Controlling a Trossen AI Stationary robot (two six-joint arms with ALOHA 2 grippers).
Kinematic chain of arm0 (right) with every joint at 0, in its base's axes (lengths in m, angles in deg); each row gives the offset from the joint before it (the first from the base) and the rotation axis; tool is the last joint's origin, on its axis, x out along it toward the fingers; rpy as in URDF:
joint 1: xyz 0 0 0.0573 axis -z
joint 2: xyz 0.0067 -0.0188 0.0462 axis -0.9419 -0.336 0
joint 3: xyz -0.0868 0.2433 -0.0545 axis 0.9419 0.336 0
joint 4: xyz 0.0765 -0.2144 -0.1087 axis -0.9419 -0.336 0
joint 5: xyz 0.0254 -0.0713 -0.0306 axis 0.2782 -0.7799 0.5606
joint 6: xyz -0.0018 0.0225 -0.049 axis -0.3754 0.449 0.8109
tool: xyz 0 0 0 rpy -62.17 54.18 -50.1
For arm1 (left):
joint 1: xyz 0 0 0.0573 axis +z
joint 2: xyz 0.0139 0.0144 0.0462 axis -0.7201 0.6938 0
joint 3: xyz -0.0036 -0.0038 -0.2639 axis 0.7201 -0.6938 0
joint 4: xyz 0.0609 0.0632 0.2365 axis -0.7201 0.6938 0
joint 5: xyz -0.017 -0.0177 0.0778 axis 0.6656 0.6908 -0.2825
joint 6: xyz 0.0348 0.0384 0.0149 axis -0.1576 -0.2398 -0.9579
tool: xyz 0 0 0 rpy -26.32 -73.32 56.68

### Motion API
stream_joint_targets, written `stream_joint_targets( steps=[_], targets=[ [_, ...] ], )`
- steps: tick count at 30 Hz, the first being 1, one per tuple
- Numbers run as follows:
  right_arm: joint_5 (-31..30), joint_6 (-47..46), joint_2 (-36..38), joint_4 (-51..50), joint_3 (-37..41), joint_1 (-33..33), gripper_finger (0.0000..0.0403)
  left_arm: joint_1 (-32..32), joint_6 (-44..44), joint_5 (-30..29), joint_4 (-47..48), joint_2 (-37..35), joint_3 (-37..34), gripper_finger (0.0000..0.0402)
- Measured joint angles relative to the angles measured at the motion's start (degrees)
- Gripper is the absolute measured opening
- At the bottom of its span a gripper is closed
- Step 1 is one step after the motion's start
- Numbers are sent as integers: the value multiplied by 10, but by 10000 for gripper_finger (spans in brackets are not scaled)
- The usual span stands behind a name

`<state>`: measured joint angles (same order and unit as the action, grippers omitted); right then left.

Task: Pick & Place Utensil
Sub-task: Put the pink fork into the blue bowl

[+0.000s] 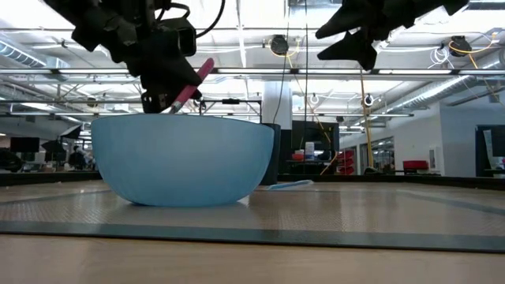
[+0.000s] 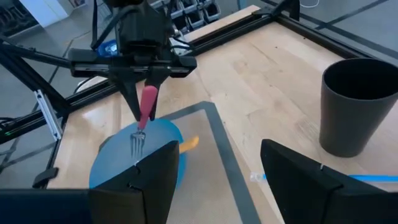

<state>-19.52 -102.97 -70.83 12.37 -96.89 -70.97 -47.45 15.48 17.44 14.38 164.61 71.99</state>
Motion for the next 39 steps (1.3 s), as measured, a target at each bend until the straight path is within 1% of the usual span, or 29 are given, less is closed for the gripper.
stream_joint_targets(
  steps=[3, 6, 9, 16, 22, 26, 32, 35, 39],
  targets=[
    [0, 0, 0, -1, 0, 0, 221, 0, 17, 0, -33, 0, -13, 65],
    [0, -1, 0, -5, 0, 0, 221, 0, 34, 0, -64, 0, -29, 72],
    [0, -2, 0, -5, 0, 0, 221, -3, 42, 0, -73, 0, -38, 78],
    [-1, -2, 0, -4, 0, 0, 220, -6, 60, 1, -99, 0, -70, 68],
    [-1, -2, 0, -4, 0, 0, 220, -6, 85, -13, -120, 0, -93, 85],
    [-1, -2, 0, -5, 0, 0, 219, -6, 99, -33, -120, 0, -98, 88],
    [-1, -2, 0, -6, 0, 0, 220, -6, 89, -36, -135, 0, -98, 90],
    [-1, -2, 0, -6, 0, 0, 219, -6, 83, -36, -136, 0, -98, 100],
    [-1, -2, 0, -7, 0, 0, 220, -6, 81, -36, -133, 0, -98, 126]
  ],
)
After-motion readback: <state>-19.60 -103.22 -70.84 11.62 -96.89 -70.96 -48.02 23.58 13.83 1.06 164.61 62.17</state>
